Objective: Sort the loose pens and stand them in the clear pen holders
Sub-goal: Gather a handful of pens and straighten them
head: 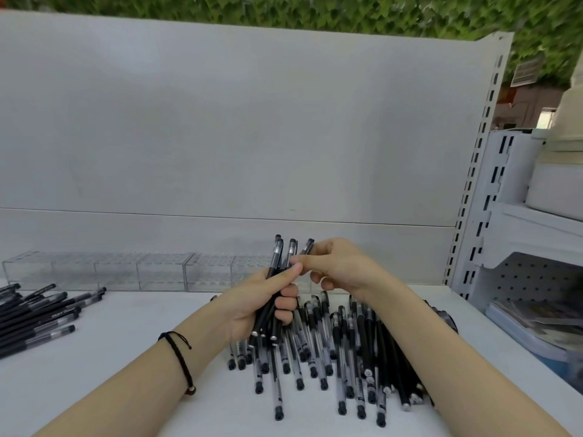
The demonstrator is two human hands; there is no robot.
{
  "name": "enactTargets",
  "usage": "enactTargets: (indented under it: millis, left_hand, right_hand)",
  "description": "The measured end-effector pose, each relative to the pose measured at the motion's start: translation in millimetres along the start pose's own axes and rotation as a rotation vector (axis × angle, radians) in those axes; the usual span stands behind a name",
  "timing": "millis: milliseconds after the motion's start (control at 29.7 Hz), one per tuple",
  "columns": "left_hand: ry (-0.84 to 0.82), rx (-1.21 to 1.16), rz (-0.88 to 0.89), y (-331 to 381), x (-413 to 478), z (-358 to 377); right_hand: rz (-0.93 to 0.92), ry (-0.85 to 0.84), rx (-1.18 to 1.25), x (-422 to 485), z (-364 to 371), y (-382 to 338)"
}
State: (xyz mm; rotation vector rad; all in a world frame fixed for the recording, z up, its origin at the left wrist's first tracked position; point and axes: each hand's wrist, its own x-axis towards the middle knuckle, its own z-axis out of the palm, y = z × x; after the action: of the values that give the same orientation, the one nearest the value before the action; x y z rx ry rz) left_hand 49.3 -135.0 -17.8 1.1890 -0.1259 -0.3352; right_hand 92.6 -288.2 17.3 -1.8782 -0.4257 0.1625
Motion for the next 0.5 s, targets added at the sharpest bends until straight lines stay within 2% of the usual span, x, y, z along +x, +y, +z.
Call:
enactTargets:
  millis: [134,336,504]
  left_hand:
    - [-0.005,-0.055,0.004,2,0,-1]
    - [0.05,-0.219,0.128,22,-3,-10]
    - [0.16,-0.275,0.233,28,-5,-20]
  right_hand:
    - [-0.054,0.004,-0.06,-1,1,1]
    - [-0.1,0.036,-0.061,-2,4,-2]
    - [-0.082,0.051,-0.28,-1,1,6]
